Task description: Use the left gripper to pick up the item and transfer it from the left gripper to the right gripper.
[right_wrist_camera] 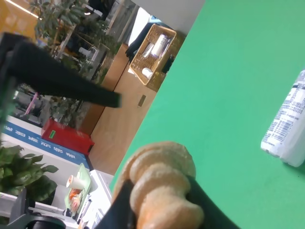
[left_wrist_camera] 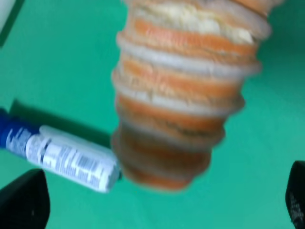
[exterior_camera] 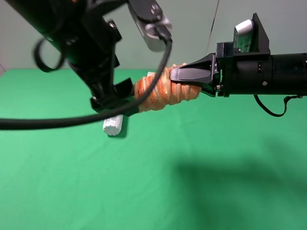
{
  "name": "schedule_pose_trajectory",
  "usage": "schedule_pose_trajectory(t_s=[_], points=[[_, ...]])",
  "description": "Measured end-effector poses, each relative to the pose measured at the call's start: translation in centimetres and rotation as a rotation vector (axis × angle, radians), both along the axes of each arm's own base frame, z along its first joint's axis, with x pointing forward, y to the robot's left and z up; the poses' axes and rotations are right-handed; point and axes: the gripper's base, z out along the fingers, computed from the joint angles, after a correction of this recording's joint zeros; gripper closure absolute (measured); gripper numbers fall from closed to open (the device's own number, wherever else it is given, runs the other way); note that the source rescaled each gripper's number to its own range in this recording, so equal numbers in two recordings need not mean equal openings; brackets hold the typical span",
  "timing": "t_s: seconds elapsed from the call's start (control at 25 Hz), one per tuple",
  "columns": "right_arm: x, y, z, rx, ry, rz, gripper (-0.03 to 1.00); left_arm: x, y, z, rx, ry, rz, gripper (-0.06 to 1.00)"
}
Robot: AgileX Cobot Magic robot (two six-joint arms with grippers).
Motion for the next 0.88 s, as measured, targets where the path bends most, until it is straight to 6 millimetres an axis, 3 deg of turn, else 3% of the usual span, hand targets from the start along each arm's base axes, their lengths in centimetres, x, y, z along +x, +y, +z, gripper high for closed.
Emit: schedule_pose_trajectory(t_s=[0.28, 0.56, 0.68, 0.88], points=[[0.0, 0.0, 0.0, 0.0, 0.0, 0.0, 0.94, -2.9, 4.0, 3.8, -0.017, -0.009, 0.114, -0.06], [0.0, 0.0, 0.0, 0.0, 0.0, 0.0, 0.95, -5.9, 8.1, 6.2, -0.018, -0.022, 0.185, -0.06], [0.0, 0.0, 0.0, 0.0, 0.0, 0.0, 0.95, -7.3, 9.7, 6.0, -0.044, -0.028, 0.215, -0.06], [0.0, 0.0, 0.0, 0.0, 0.003, 0.0, 0.95, -10.1, 12.8, 3.5, -0.059, -0.006, 0.265, -0.06]])
